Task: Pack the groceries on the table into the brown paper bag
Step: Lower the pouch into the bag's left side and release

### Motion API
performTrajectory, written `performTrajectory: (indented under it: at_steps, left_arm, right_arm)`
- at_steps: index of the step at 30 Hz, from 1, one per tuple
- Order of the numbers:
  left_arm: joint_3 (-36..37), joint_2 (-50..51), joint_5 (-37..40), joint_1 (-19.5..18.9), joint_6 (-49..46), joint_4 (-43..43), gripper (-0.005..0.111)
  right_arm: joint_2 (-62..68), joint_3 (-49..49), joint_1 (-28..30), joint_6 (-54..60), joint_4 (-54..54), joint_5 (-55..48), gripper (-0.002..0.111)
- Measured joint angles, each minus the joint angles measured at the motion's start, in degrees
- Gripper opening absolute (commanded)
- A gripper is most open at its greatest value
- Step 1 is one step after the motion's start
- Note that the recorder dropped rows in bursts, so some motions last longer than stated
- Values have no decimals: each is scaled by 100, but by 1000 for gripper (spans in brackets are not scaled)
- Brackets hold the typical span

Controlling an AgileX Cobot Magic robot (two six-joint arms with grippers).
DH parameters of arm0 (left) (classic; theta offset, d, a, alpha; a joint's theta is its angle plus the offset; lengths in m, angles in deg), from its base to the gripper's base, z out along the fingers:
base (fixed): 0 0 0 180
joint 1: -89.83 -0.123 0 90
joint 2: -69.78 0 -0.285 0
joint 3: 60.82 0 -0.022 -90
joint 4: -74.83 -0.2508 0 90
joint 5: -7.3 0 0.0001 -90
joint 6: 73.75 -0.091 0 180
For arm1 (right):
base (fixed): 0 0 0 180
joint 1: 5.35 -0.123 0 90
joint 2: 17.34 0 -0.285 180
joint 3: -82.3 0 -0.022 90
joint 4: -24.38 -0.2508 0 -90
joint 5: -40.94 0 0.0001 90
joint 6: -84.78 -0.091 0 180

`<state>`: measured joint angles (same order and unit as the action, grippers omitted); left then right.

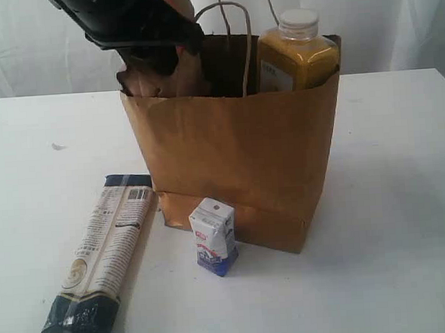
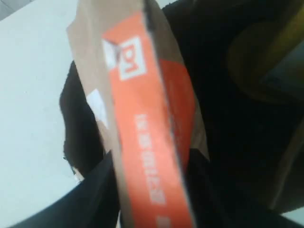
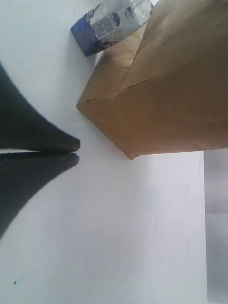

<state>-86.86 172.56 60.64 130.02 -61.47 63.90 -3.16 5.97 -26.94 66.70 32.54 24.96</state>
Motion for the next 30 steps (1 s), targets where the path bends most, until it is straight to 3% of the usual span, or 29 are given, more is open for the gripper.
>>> performTrajectory:
  at_steps: [4,7,14,30]
  left_arm:
    - [-70,198,34,0,-27,22,0]
    - [-158,303,104,0,-36,22,10]
    - [-271,405,161,0,155,-186,77]
    - [-315,335,212,-12,351,-448,76]
  right_arm:
    - [0,0,0,0,0,0,0]
    - [0,0,0,0,0,0,0]
    - [0,0,0,0,0,0,0]
    - [0,0,0,0,0,0,0]
